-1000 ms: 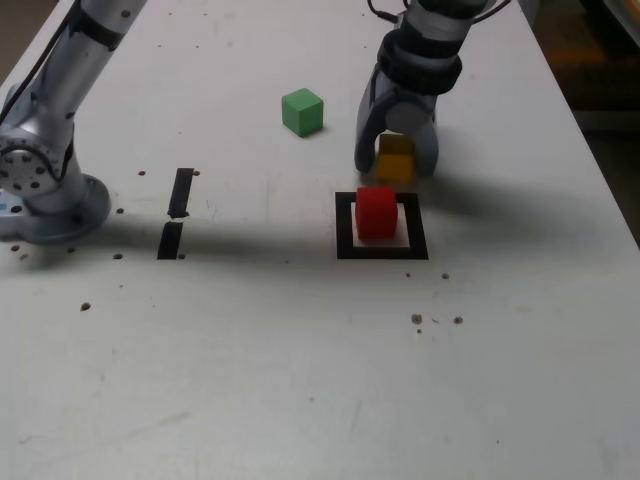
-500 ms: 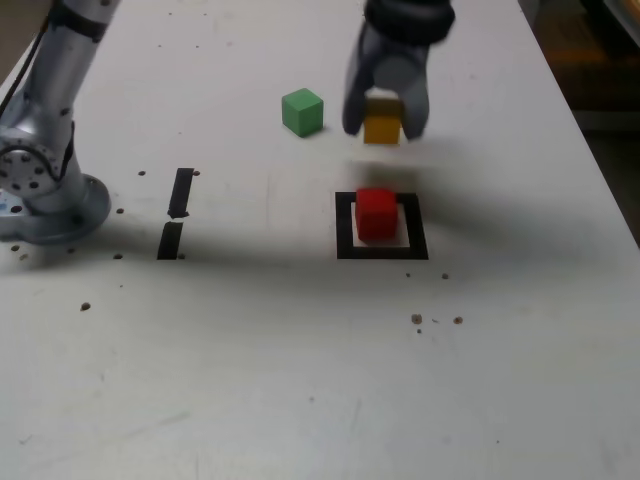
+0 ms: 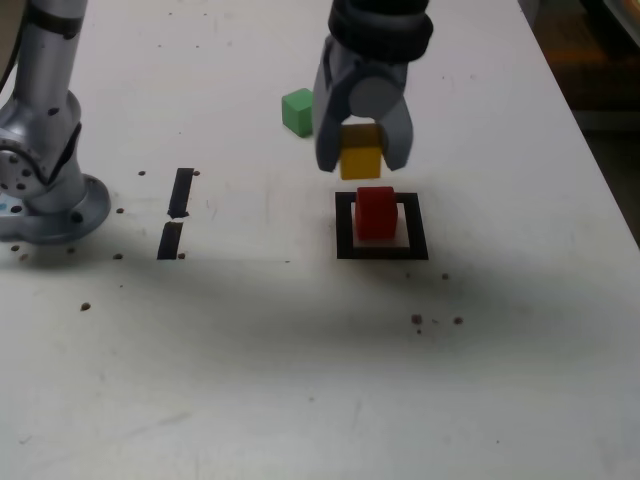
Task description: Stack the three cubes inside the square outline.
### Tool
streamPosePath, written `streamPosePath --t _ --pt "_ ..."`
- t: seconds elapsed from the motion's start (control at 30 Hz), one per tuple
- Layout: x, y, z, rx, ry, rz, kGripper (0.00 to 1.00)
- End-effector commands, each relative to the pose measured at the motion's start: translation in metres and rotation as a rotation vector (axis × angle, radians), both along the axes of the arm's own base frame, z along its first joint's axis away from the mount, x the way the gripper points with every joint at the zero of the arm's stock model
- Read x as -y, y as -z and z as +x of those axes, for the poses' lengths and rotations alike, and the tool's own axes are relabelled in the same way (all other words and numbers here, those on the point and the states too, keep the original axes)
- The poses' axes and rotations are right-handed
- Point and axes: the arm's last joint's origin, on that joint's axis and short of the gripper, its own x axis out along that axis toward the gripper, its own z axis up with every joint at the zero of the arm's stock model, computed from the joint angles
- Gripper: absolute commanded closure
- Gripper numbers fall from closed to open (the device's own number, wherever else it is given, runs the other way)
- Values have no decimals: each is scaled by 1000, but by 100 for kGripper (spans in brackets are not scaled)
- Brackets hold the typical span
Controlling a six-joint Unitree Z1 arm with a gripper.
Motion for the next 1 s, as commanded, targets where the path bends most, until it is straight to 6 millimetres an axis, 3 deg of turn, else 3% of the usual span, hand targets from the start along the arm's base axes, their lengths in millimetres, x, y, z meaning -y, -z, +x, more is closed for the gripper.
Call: streamPosePath --t 0.0,0.37,0.97 --pt "1 4 2 -3 -1 6 84" --pt "1 26 14 -27 -2 17 84" --pt "8 32 19 -20 3 -10 84"
